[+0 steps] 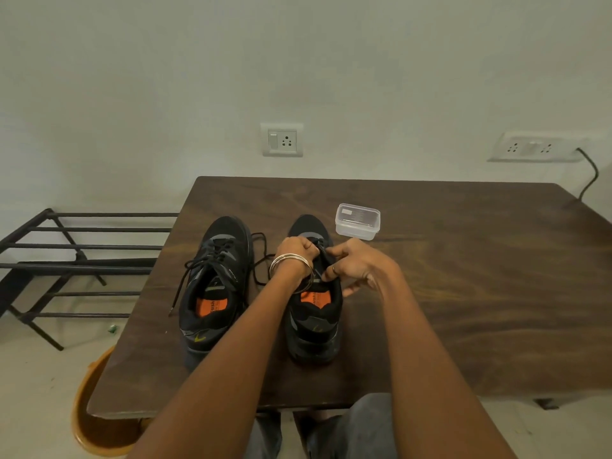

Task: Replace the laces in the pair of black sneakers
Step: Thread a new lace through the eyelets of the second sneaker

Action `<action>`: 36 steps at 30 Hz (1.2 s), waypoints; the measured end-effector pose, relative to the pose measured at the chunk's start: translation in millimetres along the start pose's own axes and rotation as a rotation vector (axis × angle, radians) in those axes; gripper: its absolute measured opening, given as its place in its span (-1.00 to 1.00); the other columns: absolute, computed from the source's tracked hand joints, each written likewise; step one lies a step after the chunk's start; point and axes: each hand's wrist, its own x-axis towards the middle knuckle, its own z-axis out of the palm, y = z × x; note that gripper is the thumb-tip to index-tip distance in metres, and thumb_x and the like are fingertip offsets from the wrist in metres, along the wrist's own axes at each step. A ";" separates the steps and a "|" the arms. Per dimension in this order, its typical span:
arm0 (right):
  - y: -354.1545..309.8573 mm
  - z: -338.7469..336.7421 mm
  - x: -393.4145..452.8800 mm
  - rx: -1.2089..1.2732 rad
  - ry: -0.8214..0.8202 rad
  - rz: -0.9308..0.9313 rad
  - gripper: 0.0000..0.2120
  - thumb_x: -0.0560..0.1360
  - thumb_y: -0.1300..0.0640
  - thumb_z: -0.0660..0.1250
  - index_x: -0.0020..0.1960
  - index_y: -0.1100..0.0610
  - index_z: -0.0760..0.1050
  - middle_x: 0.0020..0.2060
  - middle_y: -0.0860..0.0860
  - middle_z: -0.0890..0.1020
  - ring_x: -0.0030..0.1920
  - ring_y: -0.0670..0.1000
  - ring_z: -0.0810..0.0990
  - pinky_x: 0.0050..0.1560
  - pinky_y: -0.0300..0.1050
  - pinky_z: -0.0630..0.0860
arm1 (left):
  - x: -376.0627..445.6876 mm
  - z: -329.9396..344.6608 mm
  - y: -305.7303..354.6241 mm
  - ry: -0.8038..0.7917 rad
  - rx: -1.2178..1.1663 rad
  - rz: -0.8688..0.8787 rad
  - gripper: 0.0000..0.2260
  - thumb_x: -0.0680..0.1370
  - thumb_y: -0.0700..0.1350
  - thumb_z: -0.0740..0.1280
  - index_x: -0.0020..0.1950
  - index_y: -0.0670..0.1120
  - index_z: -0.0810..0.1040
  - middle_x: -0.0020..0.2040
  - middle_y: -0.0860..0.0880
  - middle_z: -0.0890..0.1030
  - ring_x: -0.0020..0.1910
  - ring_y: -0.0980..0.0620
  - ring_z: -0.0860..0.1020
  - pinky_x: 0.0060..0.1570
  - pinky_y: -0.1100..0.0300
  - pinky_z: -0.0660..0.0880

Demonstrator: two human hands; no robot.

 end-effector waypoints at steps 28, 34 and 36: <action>6.0 1.3 8.3 -0.015 -0.030 -0.043 -0.71 0.46 0.33 0.43 0.16 0.16 0.59 0.08 0.21 0.67 0.11 0.19 0.66 0.09 0.20 0.60 | -4.2 4.8 -0.1 0.096 0.084 0.015 -0.82 0.58 -0.19 0.25 -0.14 -0.17 0.62 -0.08 -0.11 0.60 -0.03 -0.10 0.59 0.03 0.03 0.55; 10.4 -2.2 7.7 0.060 -0.043 -0.034 -0.70 0.43 0.24 0.49 0.15 0.08 0.64 0.02 0.13 0.70 -0.03 0.05 0.62 -0.08 0.01 0.50 | 3.2 5.5 2.2 0.101 -0.085 -0.139 -0.84 0.54 -0.15 0.35 -0.03 -0.20 0.68 -0.01 -0.15 0.66 -0.06 -0.08 0.60 -0.03 0.09 0.57; 16.2 -4.6 10.1 0.174 -0.038 -0.009 -0.73 0.44 0.16 0.49 0.14 0.04 0.65 -0.04 0.06 0.71 -0.04 0.04 0.61 -0.06 0.01 0.41 | 2.1 4.0 1.0 0.107 -0.106 -0.173 -0.84 0.52 -0.10 0.37 0.00 -0.14 0.68 0.02 -0.13 0.65 -0.04 -0.09 0.60 -0.02 0.08 0.58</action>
